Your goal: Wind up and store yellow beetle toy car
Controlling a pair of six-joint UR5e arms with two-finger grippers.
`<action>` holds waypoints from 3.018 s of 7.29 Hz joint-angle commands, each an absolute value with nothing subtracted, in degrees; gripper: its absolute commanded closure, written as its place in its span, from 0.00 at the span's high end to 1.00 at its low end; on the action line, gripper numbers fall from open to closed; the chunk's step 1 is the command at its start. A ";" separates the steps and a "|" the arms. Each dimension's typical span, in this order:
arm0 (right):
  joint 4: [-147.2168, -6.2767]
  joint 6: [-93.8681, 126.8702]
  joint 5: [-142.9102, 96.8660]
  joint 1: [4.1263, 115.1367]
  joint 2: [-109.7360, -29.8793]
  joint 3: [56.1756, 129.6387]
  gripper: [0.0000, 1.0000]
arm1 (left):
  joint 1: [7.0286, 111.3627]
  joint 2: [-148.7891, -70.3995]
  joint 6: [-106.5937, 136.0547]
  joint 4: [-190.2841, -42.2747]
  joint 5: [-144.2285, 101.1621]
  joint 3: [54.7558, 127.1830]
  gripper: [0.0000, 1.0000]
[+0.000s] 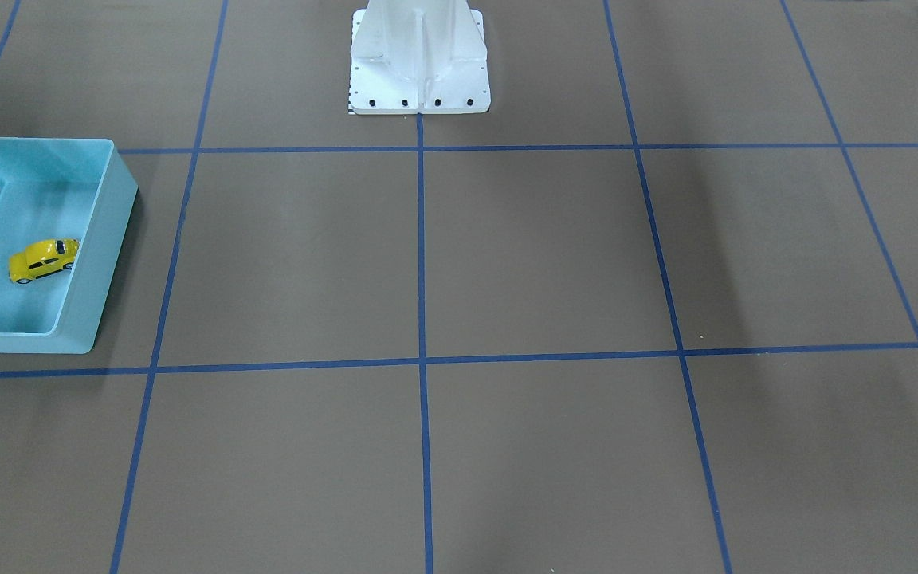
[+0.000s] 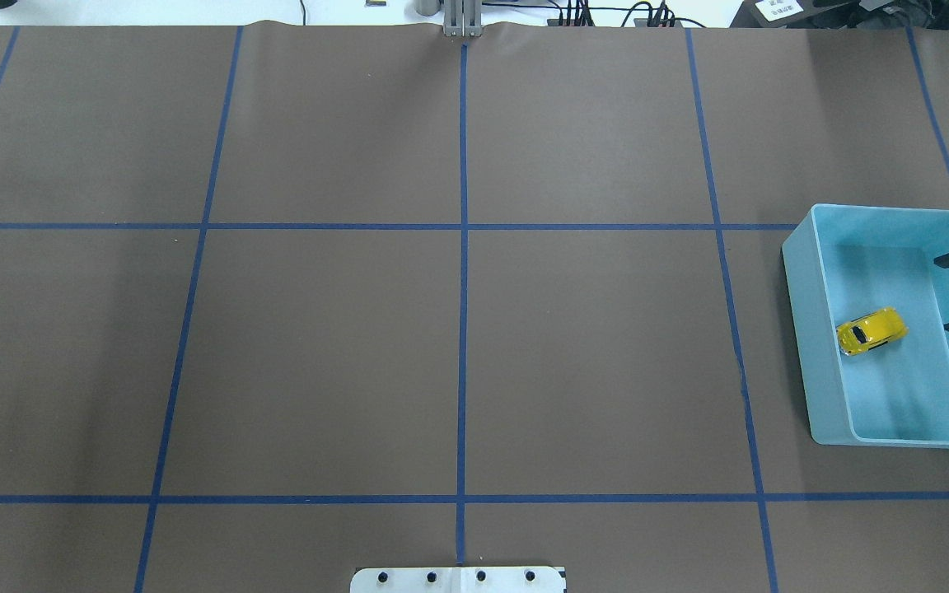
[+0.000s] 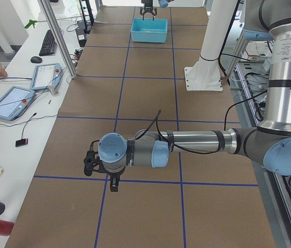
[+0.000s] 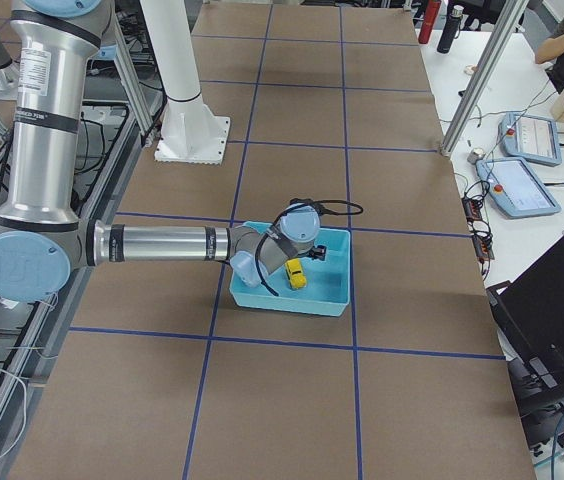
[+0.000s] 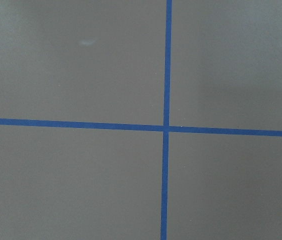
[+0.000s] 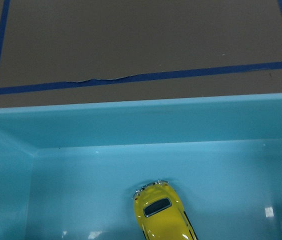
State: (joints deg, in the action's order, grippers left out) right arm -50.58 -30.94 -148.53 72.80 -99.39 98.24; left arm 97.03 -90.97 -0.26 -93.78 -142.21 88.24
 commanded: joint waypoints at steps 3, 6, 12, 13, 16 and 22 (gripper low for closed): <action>-69.88 -7.66 -140.05 85.32 -91.96 100.64 1.00 | 97.03 -90.97 -0.26 -93.78 -142.21 88.24 1.00; -89.95 7.25 -136.59 87.18 -85.79 100.20 1.00 | 97.03 -90.97 -0.26 -93.78 -142.21 88.33 1.00; -94.66 10.11 -137.02 91.84 -95.98 100.11 1.00 | 97.03 -90.97 -0.26 -93.78 -142.21 88.33 1.00; -94.66 10.11 -137.02 91.93 -96.06 100.11 1.00 | 97.03 -90.97 -0.26 -93.78 -142.21 88.33 1.00; -94.57 9.93 -137.11 91.93 -96.33 100.02 1.00 | 97.03 -90.97 -0.26 -93.78 -142.21 88.33 1.00; -94.48 9.76 -137.11 91.93 -96.24 100.11 1.00 | 96.94 -91.05 -0.26 -93.78 -142.21 88.33 1.00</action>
